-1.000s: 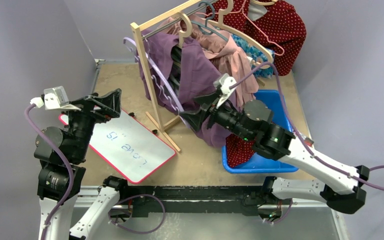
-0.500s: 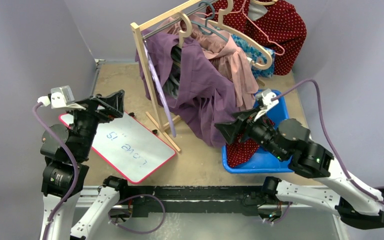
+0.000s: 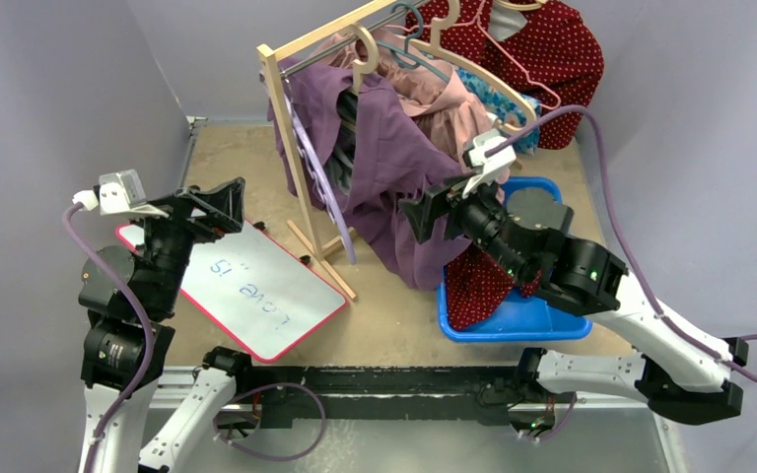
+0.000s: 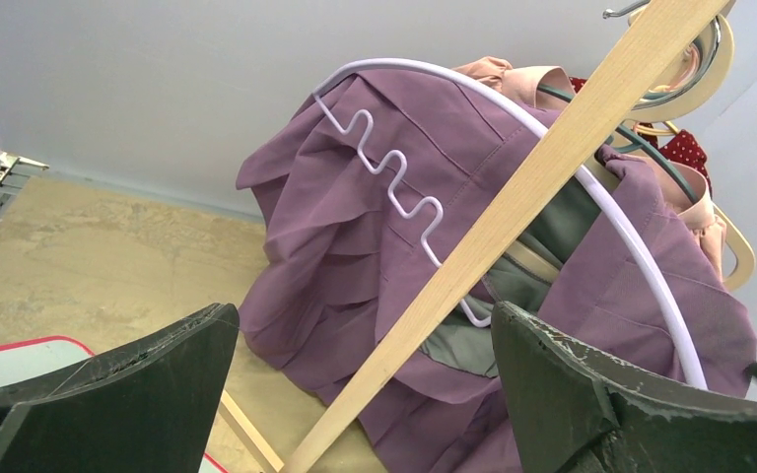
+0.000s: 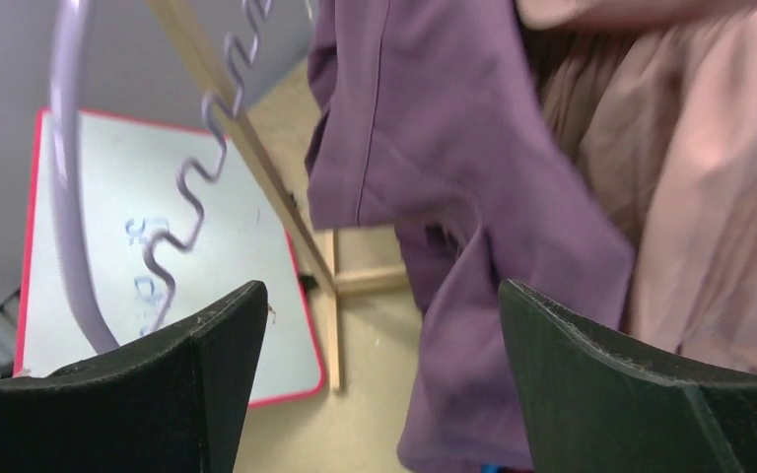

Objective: Remove the skirt from the hanger
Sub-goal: Pick up the hanger from the clothesline.

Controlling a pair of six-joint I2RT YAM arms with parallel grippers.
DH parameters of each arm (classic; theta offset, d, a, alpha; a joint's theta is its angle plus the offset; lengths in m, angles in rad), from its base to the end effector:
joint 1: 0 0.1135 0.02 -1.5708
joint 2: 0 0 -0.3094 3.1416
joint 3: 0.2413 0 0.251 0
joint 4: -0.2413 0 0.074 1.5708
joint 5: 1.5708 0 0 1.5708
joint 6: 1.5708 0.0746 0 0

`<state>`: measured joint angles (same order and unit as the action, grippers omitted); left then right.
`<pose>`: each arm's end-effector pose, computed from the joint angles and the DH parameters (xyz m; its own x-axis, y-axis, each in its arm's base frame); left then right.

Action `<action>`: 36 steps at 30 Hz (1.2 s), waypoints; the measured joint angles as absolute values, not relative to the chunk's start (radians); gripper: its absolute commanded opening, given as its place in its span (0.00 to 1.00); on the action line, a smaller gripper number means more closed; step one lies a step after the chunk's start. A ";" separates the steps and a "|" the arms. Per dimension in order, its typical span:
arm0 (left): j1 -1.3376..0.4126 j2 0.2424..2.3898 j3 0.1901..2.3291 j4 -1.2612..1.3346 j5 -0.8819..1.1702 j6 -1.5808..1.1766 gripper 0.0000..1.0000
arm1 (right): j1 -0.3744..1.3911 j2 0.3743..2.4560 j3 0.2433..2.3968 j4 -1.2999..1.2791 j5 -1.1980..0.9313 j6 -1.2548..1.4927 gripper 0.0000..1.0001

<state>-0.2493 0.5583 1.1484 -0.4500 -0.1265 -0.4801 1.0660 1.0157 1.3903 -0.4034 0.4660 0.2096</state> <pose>0.0733 -0.0090 0.4835 0.0629 -0.4888 -0.8701 0.1722 0.8641 -0.4730 0.1272 0.1609 0.5174 -0.1311 0.1470 -0.9804 -0.5495 0.8124 0.1953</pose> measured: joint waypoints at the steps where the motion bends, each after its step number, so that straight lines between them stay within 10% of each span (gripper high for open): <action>1: -0.249 0.558 1.148 -0.450 -0.126 -0.480 1.00 | 1.066 1.022 1.415 -0.389 0.476 0.186 0.89; 20: -0.249 0.559 1.156 -0.451 -0.115 -0.488 1.00 | 0.747 1.344 1.757 -0.367 0.257 0.057 0.85; 36: -0.249 0.554 1.151 -0.452 -0.106 -0.489 1.00 | 0.646 1.487 1.863 -0.440 -0.020 0.087 0.56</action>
<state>-0.2489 0.5537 1.1515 -0.4522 -0.1062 -0.4889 0.6464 1.4872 1.8626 -0.4404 -0.0204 0.0872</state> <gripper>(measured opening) 0.998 0.593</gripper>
